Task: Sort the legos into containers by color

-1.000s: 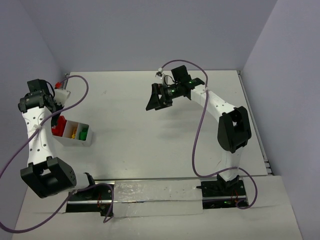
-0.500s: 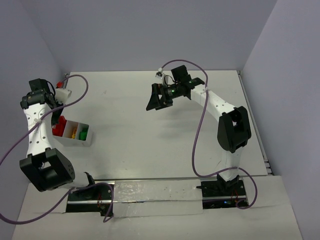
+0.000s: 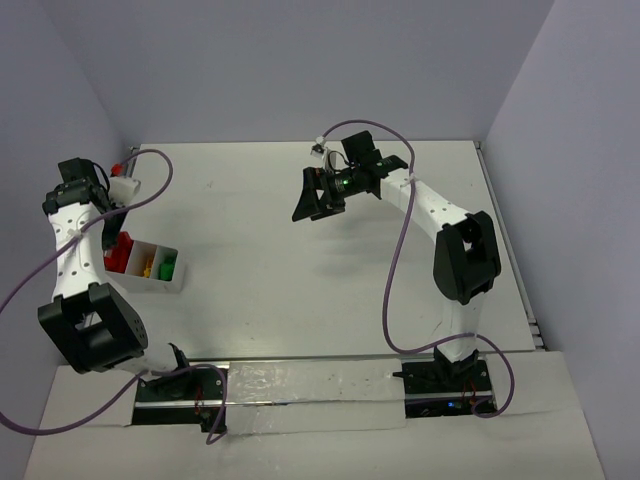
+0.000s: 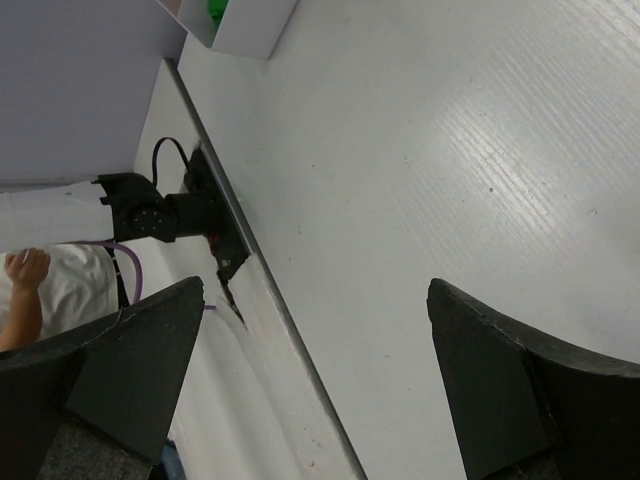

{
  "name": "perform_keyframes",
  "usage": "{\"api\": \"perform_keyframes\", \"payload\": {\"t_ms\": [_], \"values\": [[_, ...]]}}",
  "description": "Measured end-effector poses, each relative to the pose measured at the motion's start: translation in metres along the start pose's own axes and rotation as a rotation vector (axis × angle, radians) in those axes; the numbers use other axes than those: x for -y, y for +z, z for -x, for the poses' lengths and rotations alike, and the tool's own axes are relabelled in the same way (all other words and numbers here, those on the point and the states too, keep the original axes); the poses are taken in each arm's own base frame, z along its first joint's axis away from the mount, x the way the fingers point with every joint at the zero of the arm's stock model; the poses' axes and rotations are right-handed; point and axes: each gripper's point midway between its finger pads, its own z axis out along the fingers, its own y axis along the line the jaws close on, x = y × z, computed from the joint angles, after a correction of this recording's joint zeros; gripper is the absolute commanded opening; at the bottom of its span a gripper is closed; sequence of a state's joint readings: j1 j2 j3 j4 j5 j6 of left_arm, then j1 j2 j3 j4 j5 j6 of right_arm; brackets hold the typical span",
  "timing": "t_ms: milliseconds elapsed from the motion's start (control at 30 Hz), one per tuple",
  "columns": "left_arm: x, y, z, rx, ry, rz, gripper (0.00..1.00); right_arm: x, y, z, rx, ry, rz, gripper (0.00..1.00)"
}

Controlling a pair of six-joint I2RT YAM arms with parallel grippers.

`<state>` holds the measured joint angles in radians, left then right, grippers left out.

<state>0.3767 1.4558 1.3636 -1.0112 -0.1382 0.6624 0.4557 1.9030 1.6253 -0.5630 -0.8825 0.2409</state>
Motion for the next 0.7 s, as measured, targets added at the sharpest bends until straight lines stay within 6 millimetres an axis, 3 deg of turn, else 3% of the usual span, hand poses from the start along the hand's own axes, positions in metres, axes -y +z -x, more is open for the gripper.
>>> {"api": "perform_keyframes", "payload": {"t_ms": [267, 567, 700], "values": [[0.005, 0.012, -0.002, -0.005, -0.011, -0.025, 0.23, 0.000, 0.000, 0.000, -0.001, 0.001, 0.000, 0.99], [0.007, 0.018, -0.001, -0.004, -0.024, -0.038, 0.44, 0.000, 0.000, 0.000, -0.001, 0.001, 0.000, 0.99], [0.008, 0.018, 0.000, 0.000, -0.028, -0.044, 0.47, 0.000, 0.000, 0.000, -0.001, 0.001, 0.000, 0.99]]}}
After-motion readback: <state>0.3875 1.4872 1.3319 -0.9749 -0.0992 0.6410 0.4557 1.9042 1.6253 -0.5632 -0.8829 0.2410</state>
